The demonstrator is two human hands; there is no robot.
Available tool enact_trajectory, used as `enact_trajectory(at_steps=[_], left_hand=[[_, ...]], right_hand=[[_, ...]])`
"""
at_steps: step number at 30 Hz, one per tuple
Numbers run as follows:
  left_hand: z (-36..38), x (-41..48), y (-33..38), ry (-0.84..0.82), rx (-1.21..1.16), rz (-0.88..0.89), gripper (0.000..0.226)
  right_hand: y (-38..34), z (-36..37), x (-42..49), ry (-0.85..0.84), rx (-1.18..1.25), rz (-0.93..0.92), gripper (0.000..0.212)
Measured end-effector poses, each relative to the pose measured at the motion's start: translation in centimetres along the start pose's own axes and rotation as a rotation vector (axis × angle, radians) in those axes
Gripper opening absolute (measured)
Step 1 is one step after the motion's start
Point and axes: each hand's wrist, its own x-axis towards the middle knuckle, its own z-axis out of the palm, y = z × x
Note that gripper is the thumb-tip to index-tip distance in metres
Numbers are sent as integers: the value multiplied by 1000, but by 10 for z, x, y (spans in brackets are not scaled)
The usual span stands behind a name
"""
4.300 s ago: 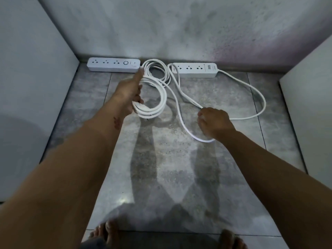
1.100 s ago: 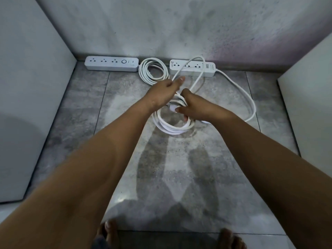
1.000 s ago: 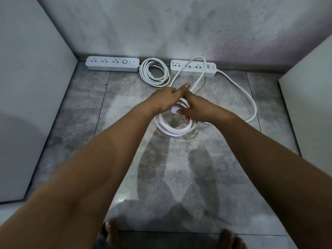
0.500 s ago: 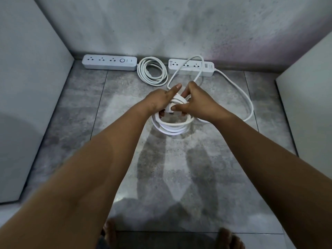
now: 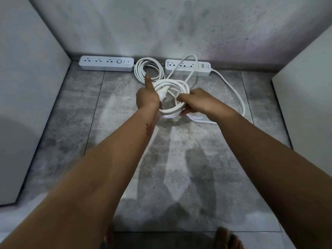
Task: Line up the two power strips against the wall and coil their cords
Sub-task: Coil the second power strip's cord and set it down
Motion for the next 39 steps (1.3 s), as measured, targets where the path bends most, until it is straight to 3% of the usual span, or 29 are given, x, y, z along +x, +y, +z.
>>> enact_trajectory(at_steps=[2,4,7,11,14,17,25,33,39], left_hand=[[5,-5,-4,-73,-169,-139,60],[4,-6,-6,-201,-188,-190,54],[-5,0,-5,-322,50,-88,37],[-14,-2,11,-574,152,60,59],[-11,-9,17,-657,467,254,68],[-7,-8,12,-627,558,328,73],[1,-11,14,-213,251,266,61],[0,-7,20,80,-54,120,60],[4,-24,8,115,-288,-40,61]], right_hand=[[0,2,7,81,-138,-60,27],[3,3,10,102,-284,-65,29],[10,0,15,98,-410,-60,28],[6,3,10,-29,-610,-161,24],[4,10,8,-71,-638,-215,33],[5,15,6,-50,-618,-238,40],[2,2,5,178,-562,-220,37],[4,6,8,166,-398,-92,52],[6,15,14,192,-313,-187,23]])
